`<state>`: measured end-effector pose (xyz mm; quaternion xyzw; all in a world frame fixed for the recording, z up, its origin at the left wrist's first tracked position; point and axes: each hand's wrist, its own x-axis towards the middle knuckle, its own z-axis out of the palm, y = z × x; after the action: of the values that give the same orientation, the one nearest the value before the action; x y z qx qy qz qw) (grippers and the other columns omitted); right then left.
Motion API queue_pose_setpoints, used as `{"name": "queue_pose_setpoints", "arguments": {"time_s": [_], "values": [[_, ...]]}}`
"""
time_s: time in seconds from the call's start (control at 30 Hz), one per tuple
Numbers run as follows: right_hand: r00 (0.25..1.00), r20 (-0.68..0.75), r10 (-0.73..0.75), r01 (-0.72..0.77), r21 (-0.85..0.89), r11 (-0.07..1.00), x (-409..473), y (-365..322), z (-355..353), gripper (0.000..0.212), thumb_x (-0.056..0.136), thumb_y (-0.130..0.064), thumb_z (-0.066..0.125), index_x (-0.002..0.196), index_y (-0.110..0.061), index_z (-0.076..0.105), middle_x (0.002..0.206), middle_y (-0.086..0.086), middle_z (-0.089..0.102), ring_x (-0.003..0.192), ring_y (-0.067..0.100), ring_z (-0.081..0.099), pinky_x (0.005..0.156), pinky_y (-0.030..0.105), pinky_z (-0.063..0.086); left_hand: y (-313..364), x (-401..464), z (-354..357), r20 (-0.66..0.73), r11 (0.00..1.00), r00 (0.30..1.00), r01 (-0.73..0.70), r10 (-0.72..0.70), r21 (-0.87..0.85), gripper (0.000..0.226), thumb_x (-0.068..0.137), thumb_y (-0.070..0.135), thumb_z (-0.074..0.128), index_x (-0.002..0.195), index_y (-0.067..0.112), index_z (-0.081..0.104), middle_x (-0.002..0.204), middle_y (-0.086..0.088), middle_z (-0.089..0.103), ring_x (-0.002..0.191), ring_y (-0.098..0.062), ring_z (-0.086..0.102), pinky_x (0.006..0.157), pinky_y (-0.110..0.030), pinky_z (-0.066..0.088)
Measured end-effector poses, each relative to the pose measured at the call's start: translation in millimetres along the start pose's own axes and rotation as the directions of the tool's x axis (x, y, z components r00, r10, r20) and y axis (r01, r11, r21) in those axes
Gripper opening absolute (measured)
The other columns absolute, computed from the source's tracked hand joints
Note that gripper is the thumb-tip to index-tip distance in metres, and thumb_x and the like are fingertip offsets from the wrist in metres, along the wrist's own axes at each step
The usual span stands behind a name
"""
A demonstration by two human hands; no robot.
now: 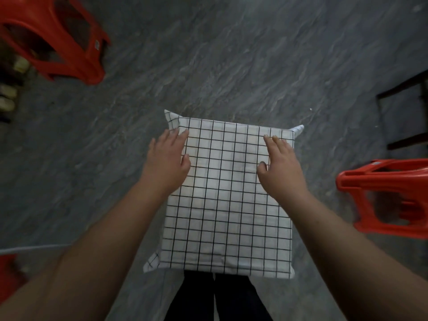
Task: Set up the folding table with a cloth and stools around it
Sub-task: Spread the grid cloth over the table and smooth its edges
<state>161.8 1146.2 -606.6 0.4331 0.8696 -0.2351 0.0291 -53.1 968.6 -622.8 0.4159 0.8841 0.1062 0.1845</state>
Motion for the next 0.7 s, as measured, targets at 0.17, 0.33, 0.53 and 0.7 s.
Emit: {"name": "queue_pose_setpoints", "arguments": {"time_s": [0.17, 0.33, 0.53, 0.7], "values": [[0.999, -0.05, -0.02, 0.023, 0.063, 0.998, -89, -49, -85, 0.074, 0.09, -0.025, 0.056, 0.157, -0.025, 0.024, 0.163, 0.001, 0.023, 0.151, 0.019, 0.013, 0.123, 0.041, 0.016, 32, -83, -95, -0.066, 0.991, 0.997, -0.037, 0.028, -0.13, 0.067, 0.093, 0.027, 0.053, 0.154, 0.022, 0.025, 0.158, -0.004, 0.033, 0.147, -0.027, 0.025, 0.119, -0.05, 0.022], [0.99, -0.125, -0.072, 0.088, 0.132, 0.987, -177, -86, -154, 0.074, 0.09, -0.028, 0.056, 0.156, -0.026, 0.024, 0.162, -0.003, 0.025, 0.15, 0.015, 0.016, 0.122, 0.039, 0.02, 61, -158, -170, -0.124, 0.984, 0.986, -0.127, 0.111, -0.128, 0.066, 0.092, 0.023, 0.056, 0.153, 0.018, 0.03, 0.154, -0.008, 0.039, 0.143, -0.027, 0.033, 0.12, -0.042, 0.023], [0.935, -0.19, -0.299, 0.306, 0.006, 0.952, -259, -104, -212, 0.071, 0.092, -0.037, 0.053, 0.156, -0.03, 0.022, 0.163, -0.003, 0.024, 0.15, 0.016, 0.013, 0.12, 0.035, 0.014, 97, -241, -232, -0.295, 0.986, 0.952, -0.118, 0.079, -0.118, 0.065, 0.091, 0.021, 0.059, 0.151, 0.014, 0.034, 0.153, -0.013, 0.04, 0.143, -0.029, 0.033, 0.12, -0.045, 0.024], [0.886, -0.226, -0.405, 0.4, -0.068, 0.914, -324, -84, -231, 0.068, 0.095, -0.047, 0.046, 0.156, -0.028, 0.024, 0.163, 0.0, 0.023, 0.151, 0.021, 0.014, 0.122, 0.044, 0.019, 135, -328, -225, -0.342, 0.997, 0.937, -0.076, 0.069, -0.007, 0.064, 0.093, 0.032, 0.055, 0.152, 0.02, 0.033, 0.156, -0.01, 0.035, 0.145, -0.03, 0.028, 0.118, -0.05, 0.024]]}}
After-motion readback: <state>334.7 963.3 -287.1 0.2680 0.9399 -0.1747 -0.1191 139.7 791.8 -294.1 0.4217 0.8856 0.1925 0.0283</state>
